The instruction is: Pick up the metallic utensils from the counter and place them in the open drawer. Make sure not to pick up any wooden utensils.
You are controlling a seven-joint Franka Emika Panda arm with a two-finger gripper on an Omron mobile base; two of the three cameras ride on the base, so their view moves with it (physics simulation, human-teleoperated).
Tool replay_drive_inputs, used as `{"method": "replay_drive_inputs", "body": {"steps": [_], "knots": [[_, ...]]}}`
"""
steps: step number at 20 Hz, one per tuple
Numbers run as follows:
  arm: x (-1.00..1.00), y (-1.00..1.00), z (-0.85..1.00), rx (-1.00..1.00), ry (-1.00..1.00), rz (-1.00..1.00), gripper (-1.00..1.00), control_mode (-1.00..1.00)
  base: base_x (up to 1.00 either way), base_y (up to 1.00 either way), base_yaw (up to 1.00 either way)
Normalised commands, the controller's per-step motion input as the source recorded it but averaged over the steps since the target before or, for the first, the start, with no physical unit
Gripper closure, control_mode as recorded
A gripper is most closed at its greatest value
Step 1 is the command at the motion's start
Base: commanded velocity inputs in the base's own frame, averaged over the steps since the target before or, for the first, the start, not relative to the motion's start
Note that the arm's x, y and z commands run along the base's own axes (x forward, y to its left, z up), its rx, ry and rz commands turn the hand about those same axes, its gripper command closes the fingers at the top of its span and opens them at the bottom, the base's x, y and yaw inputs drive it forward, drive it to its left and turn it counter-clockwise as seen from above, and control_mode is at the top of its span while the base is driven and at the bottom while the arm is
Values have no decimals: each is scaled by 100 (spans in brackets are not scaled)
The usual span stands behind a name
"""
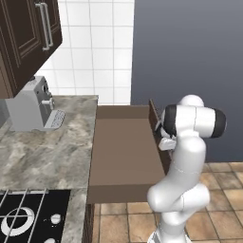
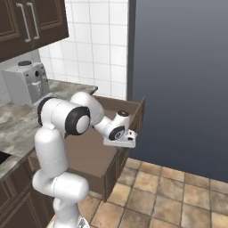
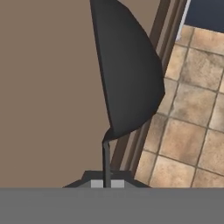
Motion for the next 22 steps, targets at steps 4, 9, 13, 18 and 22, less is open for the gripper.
{"method": "replay_drive_inputs", "body": {"steps": [4, 9, 13, 18, 22], "knots": [[0, -92, -8, 0, 0, 0, 100, -100, 0, 0, 0], [0, 1, 63, 0, -5, 0, 100, -100, 0, 0, 0], [0, 38, 99, 0, -7, 0, 100, -100, 0, 0, 0], [0, 87, 40, 0, -5, 0, 100, -100, 0, 0, 0], [2, 100, 3, -1, 0, 0, 100, -100, 0, 0, 0]]}}
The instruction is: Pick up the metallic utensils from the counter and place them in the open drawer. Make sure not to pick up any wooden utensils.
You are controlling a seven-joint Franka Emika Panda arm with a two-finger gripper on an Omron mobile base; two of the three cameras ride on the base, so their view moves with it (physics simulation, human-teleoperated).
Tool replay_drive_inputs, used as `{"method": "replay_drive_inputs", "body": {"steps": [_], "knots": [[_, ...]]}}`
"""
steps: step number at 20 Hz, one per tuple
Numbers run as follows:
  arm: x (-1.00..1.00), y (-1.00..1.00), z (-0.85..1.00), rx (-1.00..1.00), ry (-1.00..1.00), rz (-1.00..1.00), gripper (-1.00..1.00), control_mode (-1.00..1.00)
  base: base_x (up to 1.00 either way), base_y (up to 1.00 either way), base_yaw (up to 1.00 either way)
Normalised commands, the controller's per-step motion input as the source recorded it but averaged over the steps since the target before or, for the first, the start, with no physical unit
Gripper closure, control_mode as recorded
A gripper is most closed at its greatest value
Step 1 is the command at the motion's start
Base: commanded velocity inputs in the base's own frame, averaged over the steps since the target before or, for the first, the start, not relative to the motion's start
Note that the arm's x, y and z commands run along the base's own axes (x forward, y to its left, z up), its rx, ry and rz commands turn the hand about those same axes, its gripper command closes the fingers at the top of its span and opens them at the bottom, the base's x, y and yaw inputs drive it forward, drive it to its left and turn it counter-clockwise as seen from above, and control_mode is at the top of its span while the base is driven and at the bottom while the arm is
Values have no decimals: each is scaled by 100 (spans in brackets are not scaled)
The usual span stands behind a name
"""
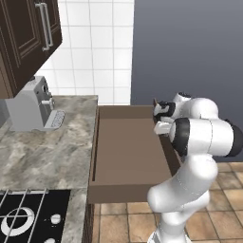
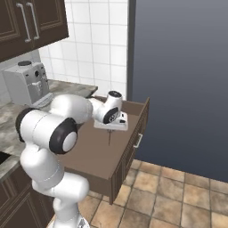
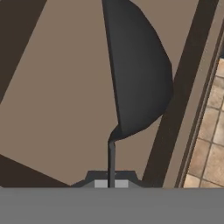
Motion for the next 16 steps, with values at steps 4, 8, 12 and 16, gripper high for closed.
{"method": "replay_drive_inputs", "body": {"steps": [4, 8, 12, 16], "knots": [[47, 78, -8, 0, 0, 0, 100, -100, 0, 0, 0], [93, 63, -30, -4, 0, -7, 100, -100, 0, 0, 0], [97, 51, -38, -5, 1, -8, 100, -100, 0, 0, 0], [20, 3, -11, 0, 2, -14, 100, -100, 0, 0, 0]]}}
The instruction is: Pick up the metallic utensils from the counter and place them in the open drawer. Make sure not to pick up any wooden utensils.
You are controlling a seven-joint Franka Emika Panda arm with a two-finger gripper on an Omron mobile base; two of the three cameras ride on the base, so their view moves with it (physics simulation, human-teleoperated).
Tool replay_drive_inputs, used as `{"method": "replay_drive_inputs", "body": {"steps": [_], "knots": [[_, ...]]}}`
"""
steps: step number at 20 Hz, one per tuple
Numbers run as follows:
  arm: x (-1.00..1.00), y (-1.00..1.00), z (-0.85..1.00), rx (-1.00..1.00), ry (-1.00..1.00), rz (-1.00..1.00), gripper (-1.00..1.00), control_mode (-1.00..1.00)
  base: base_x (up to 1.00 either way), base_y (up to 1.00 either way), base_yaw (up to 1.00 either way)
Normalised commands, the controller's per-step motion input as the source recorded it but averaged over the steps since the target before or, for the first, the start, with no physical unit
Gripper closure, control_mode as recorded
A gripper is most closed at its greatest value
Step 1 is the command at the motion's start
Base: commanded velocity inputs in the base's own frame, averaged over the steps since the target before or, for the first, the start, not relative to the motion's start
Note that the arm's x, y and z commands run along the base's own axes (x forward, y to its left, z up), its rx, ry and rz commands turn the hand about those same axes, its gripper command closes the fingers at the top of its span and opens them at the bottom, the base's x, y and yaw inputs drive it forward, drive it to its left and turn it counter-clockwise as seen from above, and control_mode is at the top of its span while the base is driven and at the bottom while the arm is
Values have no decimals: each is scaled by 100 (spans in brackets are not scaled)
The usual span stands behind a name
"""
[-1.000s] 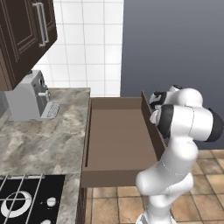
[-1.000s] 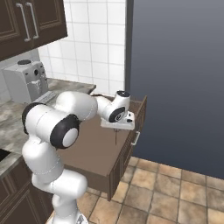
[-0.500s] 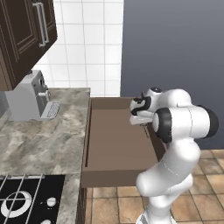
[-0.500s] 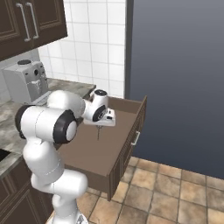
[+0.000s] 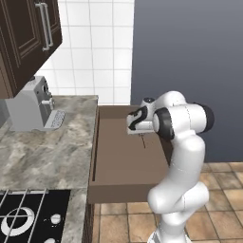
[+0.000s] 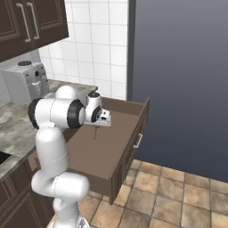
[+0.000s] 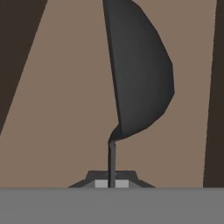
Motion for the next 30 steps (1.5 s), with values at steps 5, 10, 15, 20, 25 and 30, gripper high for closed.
{"method": "replay_drive_inputs", "body": {"steps": [5, 10, 15, 20, 25, 30], "knots": [[0, 0, -31, 0, 3, -21, 100, -100, 0, 0, 0], [0, 0, -95, 0, 14, -14, 100, -100, 0, 0, 0], [1, 0, -90, 0, 15, -2, 100, -100, 0, 0, 0], [6, 0, -34, 0, 9, 0, 100, -100, 0, 0, 0], [0, 0, -22, 2, 1, 0, 100, -100, 0, 0, 0], [30, 0, -22, 1, 2, 0, 100, -100, 0, 0, 0]]}}
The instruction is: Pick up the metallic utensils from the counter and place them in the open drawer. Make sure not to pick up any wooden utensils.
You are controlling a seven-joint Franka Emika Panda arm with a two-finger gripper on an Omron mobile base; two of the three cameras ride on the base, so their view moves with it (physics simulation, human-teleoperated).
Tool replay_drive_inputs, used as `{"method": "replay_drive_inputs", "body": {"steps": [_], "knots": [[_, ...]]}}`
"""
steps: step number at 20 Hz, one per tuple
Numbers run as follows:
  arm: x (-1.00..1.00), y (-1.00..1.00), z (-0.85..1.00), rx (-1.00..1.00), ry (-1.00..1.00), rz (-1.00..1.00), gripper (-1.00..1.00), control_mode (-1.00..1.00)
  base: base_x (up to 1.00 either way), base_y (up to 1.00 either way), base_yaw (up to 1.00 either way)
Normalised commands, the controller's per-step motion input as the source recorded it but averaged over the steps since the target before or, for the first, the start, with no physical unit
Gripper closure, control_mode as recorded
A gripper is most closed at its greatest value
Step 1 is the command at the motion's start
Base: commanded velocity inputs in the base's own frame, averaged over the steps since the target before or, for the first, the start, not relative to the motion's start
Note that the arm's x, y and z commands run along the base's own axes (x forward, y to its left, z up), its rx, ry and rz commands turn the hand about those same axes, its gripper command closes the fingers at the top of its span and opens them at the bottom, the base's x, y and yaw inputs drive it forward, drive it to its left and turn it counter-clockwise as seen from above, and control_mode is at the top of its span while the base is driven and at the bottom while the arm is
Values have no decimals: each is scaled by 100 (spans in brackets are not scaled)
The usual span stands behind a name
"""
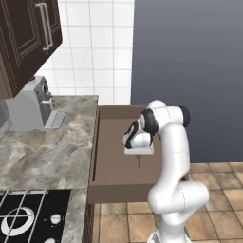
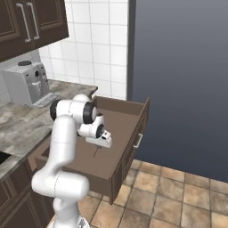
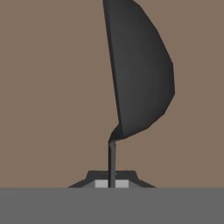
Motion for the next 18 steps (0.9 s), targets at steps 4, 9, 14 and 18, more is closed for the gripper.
{"method": "replay_drive_inputs", "body": {"steps": [4, 9, 14, 18], "knots": [[63, 0, -6, 0, 0, 0, 100, -100, 0, 0, 0], [53, 0, -18, 0, 0, 0, 100, -100, 0, 0, 0], [15, 0, -22, 1, 3, 0, 100, -100, 0, 0, 0], [7, 0, -11, 1, 3, 0, 100, -100, 0, 0, 0]]}}
